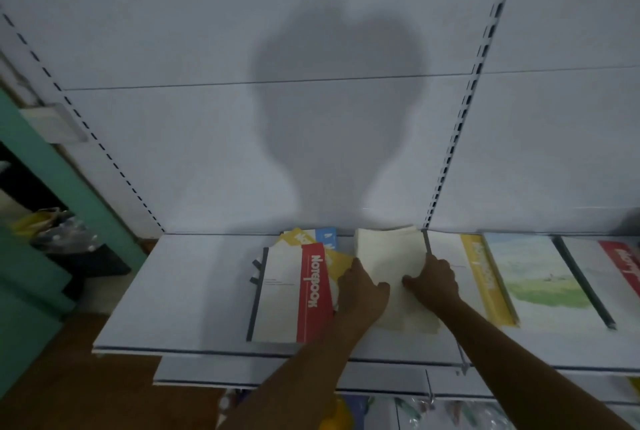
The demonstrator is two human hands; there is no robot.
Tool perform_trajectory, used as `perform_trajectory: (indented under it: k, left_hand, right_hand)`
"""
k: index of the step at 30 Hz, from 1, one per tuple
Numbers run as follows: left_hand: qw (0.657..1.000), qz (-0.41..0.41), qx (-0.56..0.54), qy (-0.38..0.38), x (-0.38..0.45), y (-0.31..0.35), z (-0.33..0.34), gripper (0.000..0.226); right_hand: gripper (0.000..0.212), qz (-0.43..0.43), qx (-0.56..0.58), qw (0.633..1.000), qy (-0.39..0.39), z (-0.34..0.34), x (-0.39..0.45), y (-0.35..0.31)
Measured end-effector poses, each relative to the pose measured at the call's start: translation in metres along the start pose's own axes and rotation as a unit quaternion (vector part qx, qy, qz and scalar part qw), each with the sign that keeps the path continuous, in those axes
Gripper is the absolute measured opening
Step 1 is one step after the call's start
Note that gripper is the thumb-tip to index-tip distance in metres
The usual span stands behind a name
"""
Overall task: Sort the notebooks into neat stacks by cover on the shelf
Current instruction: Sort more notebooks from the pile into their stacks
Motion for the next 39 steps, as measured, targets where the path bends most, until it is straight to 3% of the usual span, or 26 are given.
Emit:
perform_trajectory:
  k: [4, 9, 12, 14, 18, 22, 27, 33, 39]
  left_hand:
    - [0.998, 0.0, -0.012, 0.068, 0.001, -0.018, -0.023, 0.048]
    - [0.987, 0.013, 0.068, 0.145, 0.002, -0.053, -0.076, 0.033]
    - [0.975, -0.07, 0.132, 0.161, -0.002, -0.079, -0.103, 0.047]
    - [0.962, -0.127, 0.166, 0.176, -0.01, -0.093, -0.12, 0.053]
    - [0.982, -0.13, 0.063, 0.124, -0.019, -0.128, -0.133, 0.044]
    - [0.993, -0.088, 0.054, 0.064, -0.02, -0.146, -0.135, 0.027]
    - [0.994, -0.108, -0.002, 0.009, -0.022, -0.162, -0.141, 0.007]
    - [0.99, -0.118, -0.083, -0.003, -0.026, -0.186, -0.152, 0.025]
    - [0.979, -0.088, -0.181, 0.029, -0.027, -0.178, -0.174, 0.028]
  right_hand:
    - [0.07, 0.034, -0.078, 0.996, 0.029, -0.002, -0.007, -0.01]
    - [0.062, -0.06, 0.01, 0.989, 0.134, 0.006, -0.027, -0.044]
    - [0.026, -0.159, 0.088, 0.982, 0.06, 0.024, -0.048, -0.08]
    - [0.014, -0.201, 0.055, 0.978, 0.001, 0.041, -0.064, -0.102]
    - [0.017, -0.206, -0.034, 0.975, -0.081, 0.084, -0.081, -0.123]
    - [0.038, -0.14, -0.119, 0.982, -0.043, 0.109, -0.091, -0.125]
    - [0.042, -0.056, -0.057, 0.995, -0.052, 0.12, -0.097, -0.126]
    - [0.014, -0.046, 0.074, 0.989, -0.117, 0.129, -0.104, -0.133]
    - [0.019, -0.07, 0.206, 0.969, -0.121, 0.119, -0.12, -0.154]
Point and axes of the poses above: each hand's wrist, its own x-axis towards the middle knuckle, its own z-axis out of the palm, y = z × x, the point moved 3 cm from there along x, towards the middle knuckle, and after that the axes turned 5 degrees about z, right-handed, at the moved point
